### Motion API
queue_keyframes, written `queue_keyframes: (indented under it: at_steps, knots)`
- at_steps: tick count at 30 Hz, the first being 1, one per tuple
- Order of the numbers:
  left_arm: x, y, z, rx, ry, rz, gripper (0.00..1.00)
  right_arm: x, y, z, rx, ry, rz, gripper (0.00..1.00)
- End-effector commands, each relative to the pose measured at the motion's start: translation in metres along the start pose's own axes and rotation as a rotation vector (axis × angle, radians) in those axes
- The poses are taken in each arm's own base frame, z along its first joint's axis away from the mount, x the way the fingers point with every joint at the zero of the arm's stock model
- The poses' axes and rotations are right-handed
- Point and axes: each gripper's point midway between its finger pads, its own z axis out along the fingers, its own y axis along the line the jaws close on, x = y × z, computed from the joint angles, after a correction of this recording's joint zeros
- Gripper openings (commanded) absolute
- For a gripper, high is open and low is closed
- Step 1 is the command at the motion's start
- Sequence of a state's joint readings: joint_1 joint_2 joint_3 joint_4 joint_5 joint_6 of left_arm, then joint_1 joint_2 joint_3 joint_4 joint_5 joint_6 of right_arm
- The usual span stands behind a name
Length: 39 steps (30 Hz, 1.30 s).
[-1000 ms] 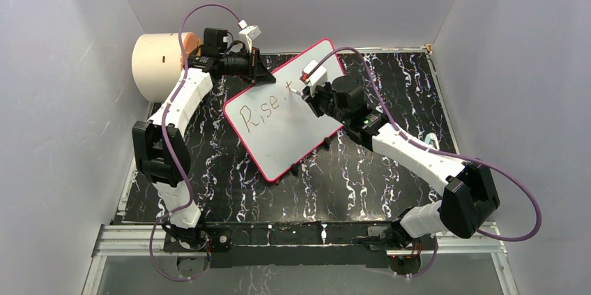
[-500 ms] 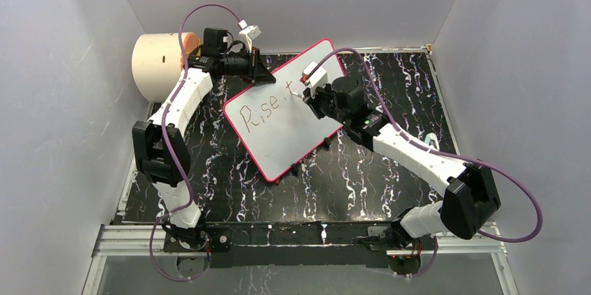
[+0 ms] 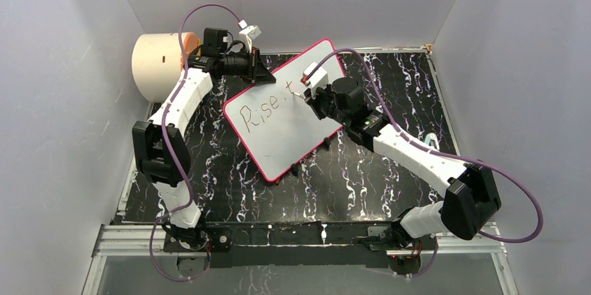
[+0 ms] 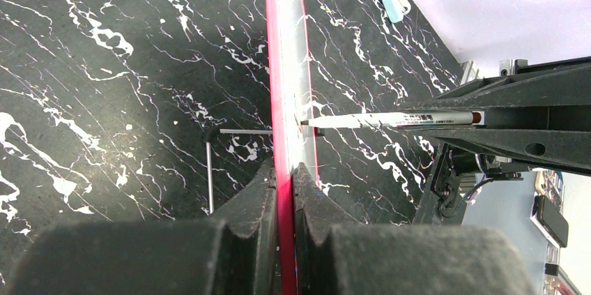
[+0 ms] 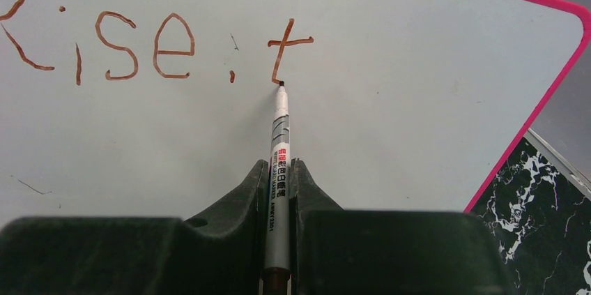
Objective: Write a sentence on the whiteboard
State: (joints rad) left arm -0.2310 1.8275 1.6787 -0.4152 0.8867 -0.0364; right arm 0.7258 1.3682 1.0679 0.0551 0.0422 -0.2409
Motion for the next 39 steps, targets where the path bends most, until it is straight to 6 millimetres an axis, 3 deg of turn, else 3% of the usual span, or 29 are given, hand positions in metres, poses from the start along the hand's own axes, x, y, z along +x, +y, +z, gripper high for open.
queue_keyframes:
  at_steps: [1,16,39]
  knots:
    - [0.084,0.002,0.018,0.030,0.248,-0.158,0.00,-0.017,-0.017,-0.005,0.074,-0.061,-0.006,0.00]
    - [0.084,0.001,0.018,0.028,0.250,-0.156,0.00,-0.060,-0.028,-0.014,0.101,-0.211,0.005,0.00]
    - [0.085,0.000,0.019,0.029,0.256,-0.154,0.00,-0.066,-0.033,0.006,0.101,-0.229,0.011,0.00]
